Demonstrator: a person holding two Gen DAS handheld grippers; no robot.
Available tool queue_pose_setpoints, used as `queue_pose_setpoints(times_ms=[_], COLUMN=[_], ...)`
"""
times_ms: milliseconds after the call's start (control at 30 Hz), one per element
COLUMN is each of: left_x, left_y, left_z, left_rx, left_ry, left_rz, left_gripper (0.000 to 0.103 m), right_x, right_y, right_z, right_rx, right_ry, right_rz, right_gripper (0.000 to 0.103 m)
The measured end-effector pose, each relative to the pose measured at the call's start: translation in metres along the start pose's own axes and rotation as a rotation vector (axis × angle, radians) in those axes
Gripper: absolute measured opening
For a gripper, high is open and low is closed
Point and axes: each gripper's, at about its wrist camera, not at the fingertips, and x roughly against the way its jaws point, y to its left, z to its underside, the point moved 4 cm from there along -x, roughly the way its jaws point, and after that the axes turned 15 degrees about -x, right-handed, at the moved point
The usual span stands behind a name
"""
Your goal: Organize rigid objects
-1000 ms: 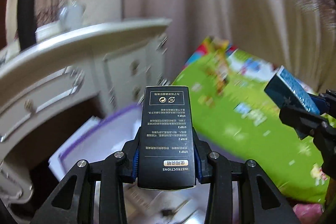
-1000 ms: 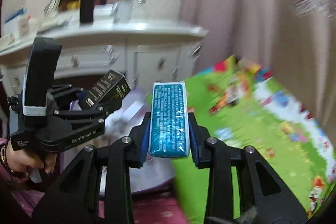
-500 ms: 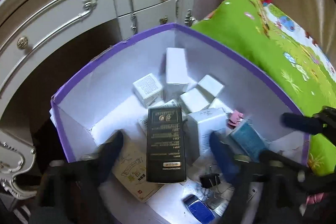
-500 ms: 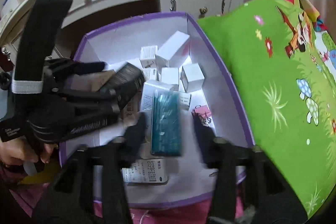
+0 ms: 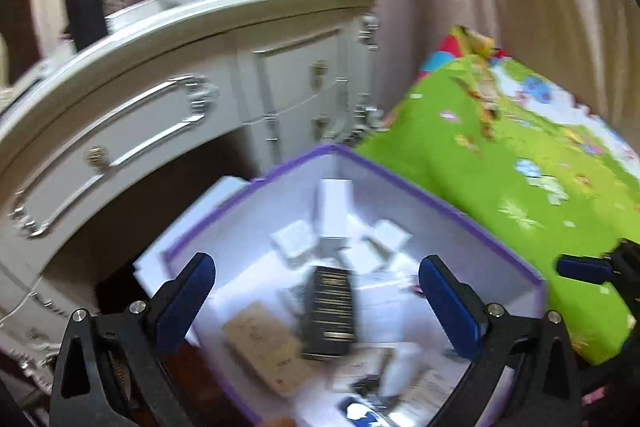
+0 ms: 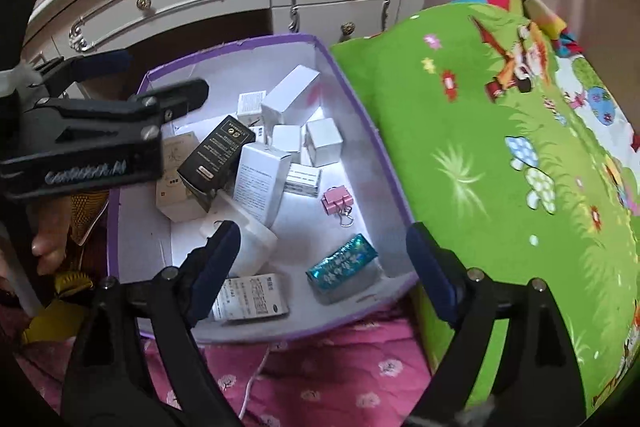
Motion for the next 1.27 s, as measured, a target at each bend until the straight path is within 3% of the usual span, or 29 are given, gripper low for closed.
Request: queue_pose_setpoints(times_ms=[67,100,167,233,300,467,1033,1267], left_x=[-0.008,-0.011,-0.02,-0.024,-0.024,-0.027,-0.032,-0.036], left_y=[-0.003,-0.003,-0.002,-0.002,0.0,0.006,0.013,0.013], left_z=[0.001,0.003,0.007,0.009,0.012,0.018,0.031,0.036], left_rx=[0.015,0.028,0.022,-0.05,-0.066,-0.016,0.027,0.002], left_ry=[0.009,0.019,0.072,0.095,0.1,0.102,0.138,0.157], left_rz=[0.118,0.136,0.071,-0.093,-0.154,-0.089,-0.046,-0.111], left_gripper=[0.103,0.103,0.103,0.103,0.103,0.103,0.103,0.101], right_x=[0.006,0.006,0.006,0.004,0.002,0.0,-0.006,-0.007], right_y=[-0.002,-0.002,-0.002,-0.002,-0.003,-0.001,0.027,0.031], right_z=[0.002,0.003,0.008,0.013,0.016,0.018,0.021,0.024], right_rx=[-0.004,-0.001,0.012,0.025,0.026,0.025,0.125,0.134], right_ry=[-0.006,-0.009,-0.006,0.005,0.014,0.021,0.033,0.037], right_rz=[0.007,0.009,0.021,0.039,0.04,0.035,0.047,0.05], right_gripper=[0.088,0.088,0.089,0.089,0.089,0.089,0.089,0.089])
